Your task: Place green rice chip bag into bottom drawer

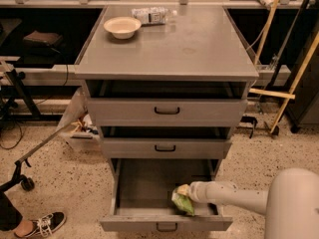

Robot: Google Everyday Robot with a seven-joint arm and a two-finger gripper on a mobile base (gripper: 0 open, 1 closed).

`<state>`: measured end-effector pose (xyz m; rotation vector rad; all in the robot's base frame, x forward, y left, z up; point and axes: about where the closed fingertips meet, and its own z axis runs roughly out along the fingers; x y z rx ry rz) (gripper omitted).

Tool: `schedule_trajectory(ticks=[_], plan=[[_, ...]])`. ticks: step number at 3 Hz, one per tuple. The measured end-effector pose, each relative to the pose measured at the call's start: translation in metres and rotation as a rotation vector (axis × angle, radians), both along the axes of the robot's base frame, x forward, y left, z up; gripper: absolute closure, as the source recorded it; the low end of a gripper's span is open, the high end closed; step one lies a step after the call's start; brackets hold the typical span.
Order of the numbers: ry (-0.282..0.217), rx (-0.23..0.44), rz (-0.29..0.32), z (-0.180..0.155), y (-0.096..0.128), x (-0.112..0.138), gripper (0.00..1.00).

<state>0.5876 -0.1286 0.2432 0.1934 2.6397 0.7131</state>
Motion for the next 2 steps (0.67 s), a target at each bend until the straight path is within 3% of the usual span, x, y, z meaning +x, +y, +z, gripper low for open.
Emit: schedule_trajectory(ticks=[1, 2], plan=[[0.070, 0.036, -0.013, -0.0377, -0.0017, -0.0051, 1.00], [0.070, 0.036, -0.013, -0.0377, -0.0017, -0.0051, 0.81]])
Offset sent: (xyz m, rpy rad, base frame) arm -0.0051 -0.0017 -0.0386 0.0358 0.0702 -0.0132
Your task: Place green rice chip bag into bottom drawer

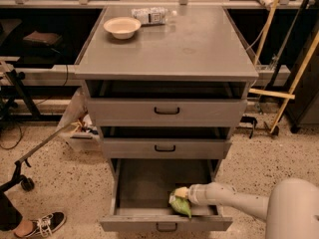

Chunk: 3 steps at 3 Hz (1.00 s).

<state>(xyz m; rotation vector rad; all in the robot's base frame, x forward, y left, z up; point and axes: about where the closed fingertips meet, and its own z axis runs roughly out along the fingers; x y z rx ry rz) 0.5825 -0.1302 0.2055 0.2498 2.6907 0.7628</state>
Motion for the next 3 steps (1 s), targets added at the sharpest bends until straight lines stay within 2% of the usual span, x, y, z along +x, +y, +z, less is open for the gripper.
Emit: schedule_trajectory(ticks=[3], plan=[[0.000, 0.000, 0.000, -0.0001, 0.0001, 0.0000, 0.12]])
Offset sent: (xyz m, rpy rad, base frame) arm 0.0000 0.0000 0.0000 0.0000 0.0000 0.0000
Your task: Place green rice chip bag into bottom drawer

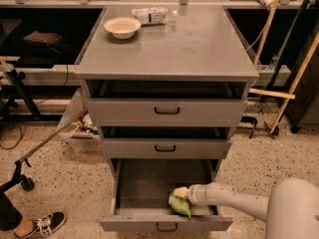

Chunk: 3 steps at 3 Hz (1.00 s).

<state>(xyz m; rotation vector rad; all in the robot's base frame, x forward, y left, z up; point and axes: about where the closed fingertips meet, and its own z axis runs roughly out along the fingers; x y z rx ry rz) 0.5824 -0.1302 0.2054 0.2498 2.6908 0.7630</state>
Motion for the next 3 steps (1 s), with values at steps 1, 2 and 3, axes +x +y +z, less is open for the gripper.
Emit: schedule_trajectory(ticks=[1, 2, 3], plan=[[0.000, 0.000, 0.000, 0.000, 0.000, 0.000, 0.00], [0.000, 0.000, 0.000, 0.000, 0.000, 0.000, 0.00], [-0.019, -0.012, -0.002, 0.011, -0.001, 0.001, 0.00]])
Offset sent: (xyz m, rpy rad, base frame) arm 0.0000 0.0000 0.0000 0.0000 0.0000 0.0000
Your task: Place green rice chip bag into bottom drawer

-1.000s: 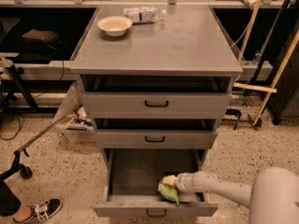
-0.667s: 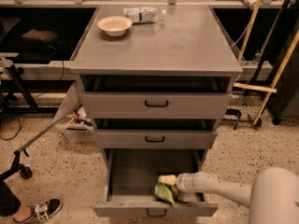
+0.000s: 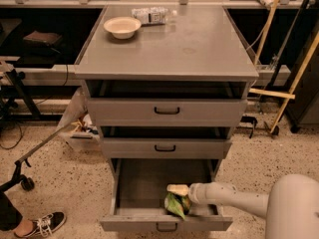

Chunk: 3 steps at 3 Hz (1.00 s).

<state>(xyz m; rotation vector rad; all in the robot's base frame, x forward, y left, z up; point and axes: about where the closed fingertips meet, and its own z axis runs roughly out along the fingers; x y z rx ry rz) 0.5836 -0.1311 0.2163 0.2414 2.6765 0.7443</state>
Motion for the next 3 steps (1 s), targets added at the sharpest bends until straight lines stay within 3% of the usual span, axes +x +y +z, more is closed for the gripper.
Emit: schedule_trajectory(ticks=[1, 2, 3], plan=[[-0.050, -0.043, -0.010, 0.031, -0.008, 0.006, 0.00], [-0.094, -0.077, -0.074, 0.096, -0.008, 0.028, 0.00], [-0.215, -0.141, -0.115, 0.177, -0.011, 0.057, 0.00]])
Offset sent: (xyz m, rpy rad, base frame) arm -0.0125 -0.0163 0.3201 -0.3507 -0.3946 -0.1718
